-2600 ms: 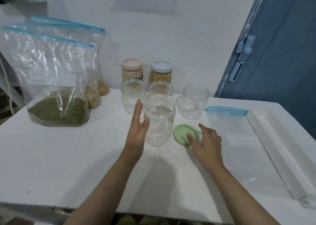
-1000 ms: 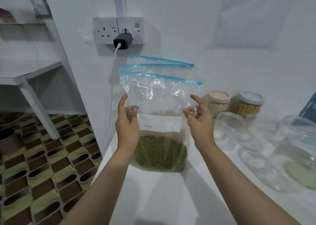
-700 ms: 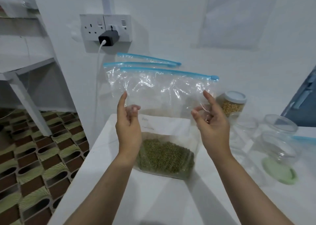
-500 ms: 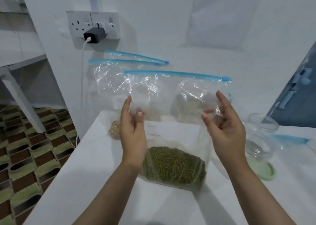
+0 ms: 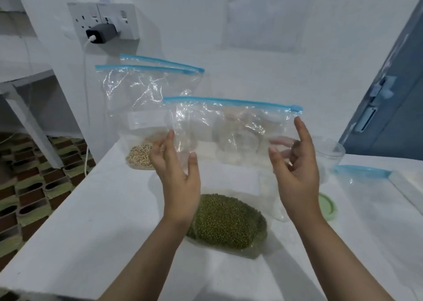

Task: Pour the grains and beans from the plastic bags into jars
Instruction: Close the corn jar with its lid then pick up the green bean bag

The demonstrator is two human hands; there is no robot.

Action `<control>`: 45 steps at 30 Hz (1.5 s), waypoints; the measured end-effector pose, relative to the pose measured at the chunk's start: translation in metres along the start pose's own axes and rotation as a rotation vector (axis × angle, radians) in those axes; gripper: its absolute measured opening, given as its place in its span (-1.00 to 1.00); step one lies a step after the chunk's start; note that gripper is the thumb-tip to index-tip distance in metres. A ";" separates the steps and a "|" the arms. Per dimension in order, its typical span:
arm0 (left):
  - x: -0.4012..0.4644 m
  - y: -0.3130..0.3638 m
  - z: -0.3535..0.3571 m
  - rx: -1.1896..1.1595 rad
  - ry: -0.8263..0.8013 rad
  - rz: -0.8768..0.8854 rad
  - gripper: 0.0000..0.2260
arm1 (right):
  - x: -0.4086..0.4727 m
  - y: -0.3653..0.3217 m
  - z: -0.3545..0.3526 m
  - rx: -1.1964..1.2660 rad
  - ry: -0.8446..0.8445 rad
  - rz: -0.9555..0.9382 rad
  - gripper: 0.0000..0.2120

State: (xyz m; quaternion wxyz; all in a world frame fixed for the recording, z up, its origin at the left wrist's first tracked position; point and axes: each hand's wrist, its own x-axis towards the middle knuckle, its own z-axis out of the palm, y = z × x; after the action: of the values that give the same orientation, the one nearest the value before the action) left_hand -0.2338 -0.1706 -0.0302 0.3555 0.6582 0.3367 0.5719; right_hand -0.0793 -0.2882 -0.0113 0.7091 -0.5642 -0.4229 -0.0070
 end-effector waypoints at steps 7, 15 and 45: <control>-0.008 0.014 0.032 0.401 -0.049 0.310 -0.57 | 0.025 -0.007 0.010 0.105 0.184 0.057 -0.57; 0.019 0.070 0.073 0.327 -0.166 0.522 -0.63 | 0.038 -0.026 0.003 0.092 0.006 -0.098 -0.60; 0.057 0.053 0.035 0.391 0.029 0.277 -0.91 | 0.049 -0.014 -0.011 -0.009 0.211 0.000 -0.79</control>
State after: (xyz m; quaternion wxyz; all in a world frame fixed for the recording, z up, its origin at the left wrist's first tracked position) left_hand -0.1904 -0.1522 0.0412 0.1347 0.7459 0.3527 0.5487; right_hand -0.0479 -0.2794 0.0301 0.7471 -0.5634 -0.3461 -0.0683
